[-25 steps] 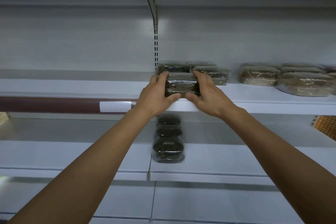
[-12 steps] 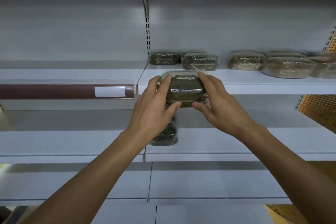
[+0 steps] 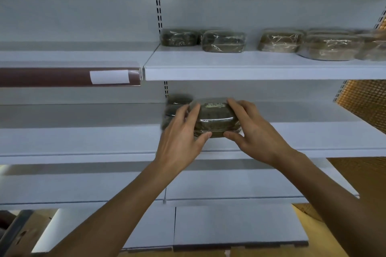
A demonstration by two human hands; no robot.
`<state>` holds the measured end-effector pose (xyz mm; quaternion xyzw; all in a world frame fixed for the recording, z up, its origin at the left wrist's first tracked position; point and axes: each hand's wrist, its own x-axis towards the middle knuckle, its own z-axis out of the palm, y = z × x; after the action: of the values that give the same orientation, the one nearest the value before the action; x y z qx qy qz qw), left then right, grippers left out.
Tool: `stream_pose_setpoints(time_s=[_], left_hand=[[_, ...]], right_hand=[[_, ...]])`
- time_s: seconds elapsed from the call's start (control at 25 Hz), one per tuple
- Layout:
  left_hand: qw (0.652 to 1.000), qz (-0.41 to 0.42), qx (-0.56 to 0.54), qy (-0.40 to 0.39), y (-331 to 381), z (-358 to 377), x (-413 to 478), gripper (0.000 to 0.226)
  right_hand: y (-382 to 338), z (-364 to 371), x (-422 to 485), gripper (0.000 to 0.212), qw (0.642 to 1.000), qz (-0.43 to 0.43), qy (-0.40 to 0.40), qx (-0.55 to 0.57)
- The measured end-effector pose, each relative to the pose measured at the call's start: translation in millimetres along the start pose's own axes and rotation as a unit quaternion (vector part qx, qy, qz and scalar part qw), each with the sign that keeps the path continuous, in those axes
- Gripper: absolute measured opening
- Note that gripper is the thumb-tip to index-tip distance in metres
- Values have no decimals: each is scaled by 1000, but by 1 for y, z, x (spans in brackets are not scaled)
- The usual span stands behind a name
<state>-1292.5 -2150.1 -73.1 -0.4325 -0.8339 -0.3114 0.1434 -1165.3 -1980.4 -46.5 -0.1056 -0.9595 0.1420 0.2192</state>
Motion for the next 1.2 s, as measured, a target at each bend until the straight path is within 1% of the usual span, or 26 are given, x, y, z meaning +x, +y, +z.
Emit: stream_pose_setpoints(time_s=[0.2,0.36,0.68,0.88,1.08,1.2], left_hand=[[999,-25,-8,-36,-12,46,3,78],[995,-65,-20,-78,-19,88,8,77],[987,-109,5,-122,-21,151,15,75],[989,-101,40,-101,-27,179,32,73],[990,-129,0,-65,-35,205,54,75],[990,-132,-15,-46,-42,217,63,78]], right_hand=[[37,43,1,80,999,26,-24,19],[73,73,3,82,997,47,-51,28],[136,125,11,84,994,65,-86,23],[153,143,25,80,995,80,-55,13],[168,152,52,79,993,100,-46,37],[176,157,69,79,994,88,-48,38]])
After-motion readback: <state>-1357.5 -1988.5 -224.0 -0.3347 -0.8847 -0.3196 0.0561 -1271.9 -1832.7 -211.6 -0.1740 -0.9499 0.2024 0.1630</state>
